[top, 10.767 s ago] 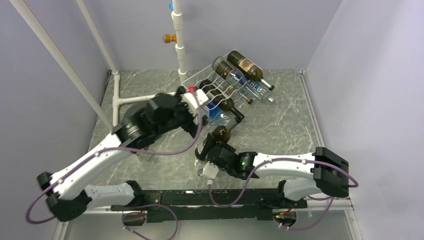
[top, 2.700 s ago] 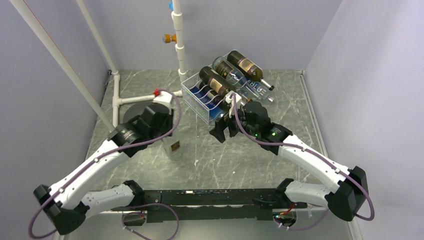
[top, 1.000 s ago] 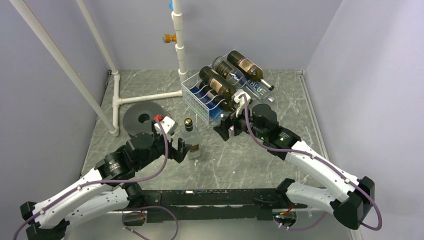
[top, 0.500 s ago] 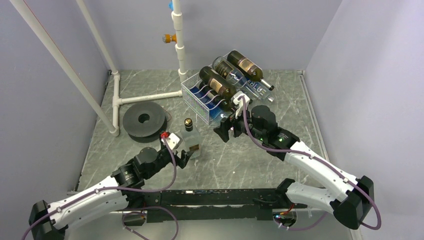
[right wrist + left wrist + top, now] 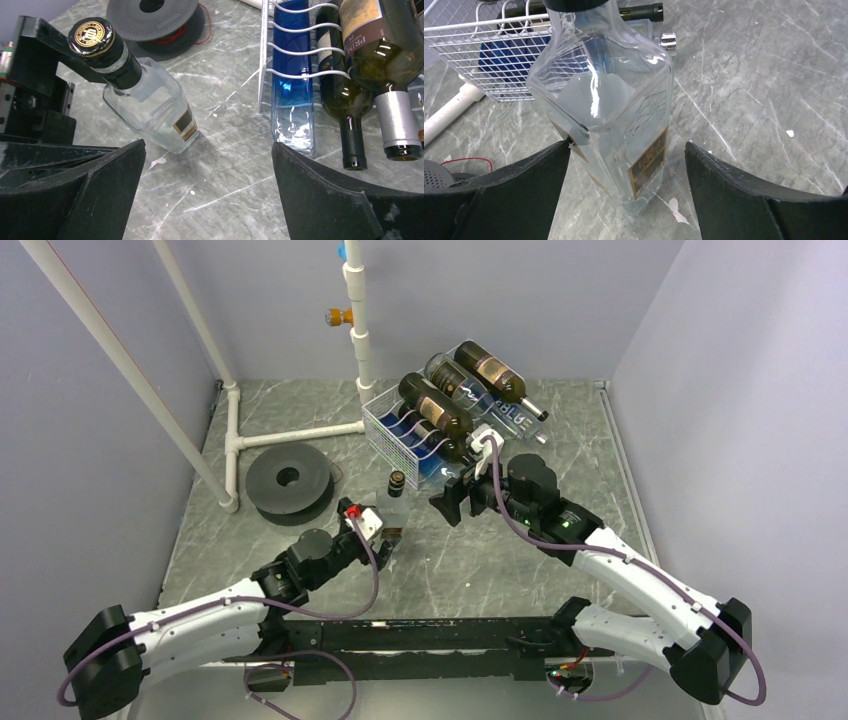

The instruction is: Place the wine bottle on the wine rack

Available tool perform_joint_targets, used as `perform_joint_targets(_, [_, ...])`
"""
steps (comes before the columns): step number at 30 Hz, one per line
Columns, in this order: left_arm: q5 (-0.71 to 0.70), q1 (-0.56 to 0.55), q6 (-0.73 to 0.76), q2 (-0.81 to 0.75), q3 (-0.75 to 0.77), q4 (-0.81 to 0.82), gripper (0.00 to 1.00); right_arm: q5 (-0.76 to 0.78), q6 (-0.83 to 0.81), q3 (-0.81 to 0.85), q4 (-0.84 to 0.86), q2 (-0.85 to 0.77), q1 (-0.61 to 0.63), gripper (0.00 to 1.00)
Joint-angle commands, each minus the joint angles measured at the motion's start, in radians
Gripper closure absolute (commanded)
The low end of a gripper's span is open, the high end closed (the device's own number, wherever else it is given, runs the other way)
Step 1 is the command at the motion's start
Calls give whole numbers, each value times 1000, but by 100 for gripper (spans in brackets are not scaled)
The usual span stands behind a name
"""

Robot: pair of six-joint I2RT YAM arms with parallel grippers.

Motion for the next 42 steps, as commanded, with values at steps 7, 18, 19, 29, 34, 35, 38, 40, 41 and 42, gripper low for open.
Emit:
perform_joint_targets(7, [-107, -3, -134, 57, 2, 82, 0, -26, 11, 2, 68, 20, 2, 0])
perform_joint_targets(18, [-384, -83, -260, 164, -37, 204, 1, -74, 57, -22, 108, 27, 3, 0])
perform_joint_targets(19, [-410, -101, -257, 172, -39, 226, 1, -73, 56, -25, 109, 26, 3, 0])
perform_joint_targets(29, [-709, -251, -168, 436, 0, 470, 1, -76, 56, -13, 99, 25, 3, 0])
perform_joint_targets(34, [-775, -268, -89, 541, -9, 656, 6, -66, 49, -17, 83, 7, 3, 0])
perform_joint_targets(35, [-783, -270, -63, 551, -7, 676, 9, -62, 49, -17, 80, 5, 3, 0])
perform_joint_targets(38, [-808, -270, -34, 564, 2, 690, 17, -57, 48, -21, 74, -1, 3, 0])
perform_joint_targets(40, [-808, -270, -18, 569, 4, 709, 27, -58, 50, -23, 75, -2, 3, 0])
perform_joint_targets(41, [-808, -270, -12, 572, 9, 708, 32, -57, 50, -25, 75, -4, 3, 0])
perform_joint_targets(42, [-808, -270, -10, 573, 13, 700, 38, -57, 51, -25, 73, -4, 3, 0])
